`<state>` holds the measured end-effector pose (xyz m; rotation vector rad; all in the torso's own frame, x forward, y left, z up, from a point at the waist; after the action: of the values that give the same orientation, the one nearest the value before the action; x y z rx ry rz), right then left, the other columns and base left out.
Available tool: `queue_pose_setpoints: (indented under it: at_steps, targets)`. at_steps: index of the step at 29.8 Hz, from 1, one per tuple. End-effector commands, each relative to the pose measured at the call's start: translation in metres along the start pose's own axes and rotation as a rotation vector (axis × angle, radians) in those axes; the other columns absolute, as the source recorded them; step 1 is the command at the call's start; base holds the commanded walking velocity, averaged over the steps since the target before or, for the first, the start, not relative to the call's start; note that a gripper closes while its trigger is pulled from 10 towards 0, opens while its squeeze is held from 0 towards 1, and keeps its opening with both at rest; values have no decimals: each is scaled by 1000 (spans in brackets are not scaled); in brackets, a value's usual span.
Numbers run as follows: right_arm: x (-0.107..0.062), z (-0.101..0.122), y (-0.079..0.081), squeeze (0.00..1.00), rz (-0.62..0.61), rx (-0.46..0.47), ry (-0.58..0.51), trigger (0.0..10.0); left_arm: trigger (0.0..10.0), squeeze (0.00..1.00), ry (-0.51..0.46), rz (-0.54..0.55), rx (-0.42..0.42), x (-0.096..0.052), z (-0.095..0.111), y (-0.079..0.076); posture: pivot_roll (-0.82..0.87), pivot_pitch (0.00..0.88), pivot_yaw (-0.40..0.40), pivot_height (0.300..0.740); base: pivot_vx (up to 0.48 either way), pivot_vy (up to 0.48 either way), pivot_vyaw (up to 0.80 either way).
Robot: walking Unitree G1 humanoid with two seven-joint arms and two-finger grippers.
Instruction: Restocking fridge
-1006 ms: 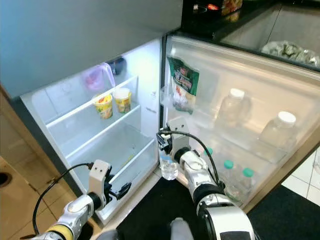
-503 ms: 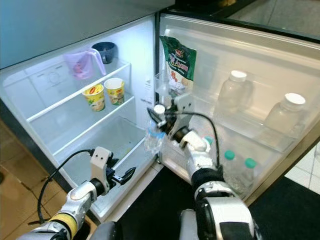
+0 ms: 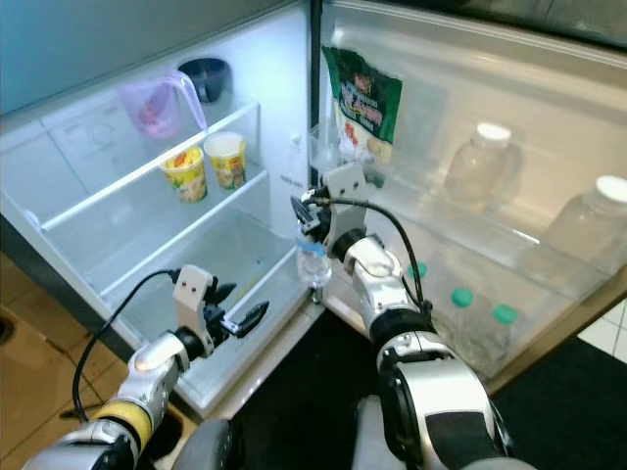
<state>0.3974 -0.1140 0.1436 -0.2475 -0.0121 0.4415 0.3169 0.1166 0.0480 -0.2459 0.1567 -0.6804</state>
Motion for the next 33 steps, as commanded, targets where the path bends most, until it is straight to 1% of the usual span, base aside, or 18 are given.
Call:
queue_pose_setpoints:
  at_steps: [1,3,5,7,8,11,13,19,26,27,29,30,31,33]
  targets:
    - [2,2,-6,0,-38,-23,24,10000,10000,0,-24,-29,14,0,2,-4,7,151,41,600,0,0,0]
    - [0,5,-17,0,-94,-18,21,10000,10000,0,-33,-50,30,0,5,-5,12,157,39,600,0,0,0]
    - [-4,11,-35,0,-173,-2,-2,10000,10000,0,-48,-64,36,0,8,-6,15,135,37,600,0,0,0]
    - [-7,15,-47,0,-225,8,-18,10000,10000,0,-55,-75,43,0,11,-6,14,142,39,600,0,0,0]
    - [-7,15,-47,0,-225,8,-18,10000,10000,0,-55,-75,43,0,11,-6,14,142,39,600,0,0,0]
    - [-10,18,-58,0,-268,-11,-18,10000,10000,0,-48,-99,60,0,12,-8,10,136,50,600,0,0,0]
    - [-13,19,-66,0,-309,-8,-22,10000,10000,0,-35,-119,78,1,13,-9,13,139,49,600,0,0,0]
    - [-19,17,-75,0,-357,13,-27,10000,10000,0,-53,-151,85,4,21,-11,7,130,53,600,0,0,0]
    - [-22,16,-80,0,-379,5,-19,10000,10000,0,-54,-173,87,6,22,-14,7,129,62,600,0,0,0]
    - [-24,14,-83,0,-402,11,-13,10000,10000,0,-49,-203,87,8,22,-19,9,129,71,600,0,0,0]
    - [-25,13,-84,0,-410,17,-11,10000,10000,0,-46,-214,87,9,21,-20,9,129,71,600,0,0,0]
    - [-27,7,-83,0,-417,27,9,10000,10000,0,-42,-232,87,9,20,-23,7,127,75,600,0,0,0]
    - [-27,7,-83,0,-417,27,9,10000,10000,0,-42,-232,87,9,20,-23,7,127,75,600,0,0,0]
    - [-28,-5,-75,0,-404,66,42,10000,10000,0,-36,-250,87,10,20,-25,4,125,83,600,0,0,0]
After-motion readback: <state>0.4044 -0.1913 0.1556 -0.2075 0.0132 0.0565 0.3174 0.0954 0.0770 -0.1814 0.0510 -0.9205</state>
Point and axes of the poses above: a point about 5 cm out from each wrist's last joint towards the gripper, its own x axis pointing out of the wrist towards the gripper, its own z axis along the axis of the wrist's last joint, y = z × x, the point moved 1 cm from there along x, pointing out of the wrist towards the gripper, and after that the axes turned 11 degrees about -x, right-handed, at the moved point
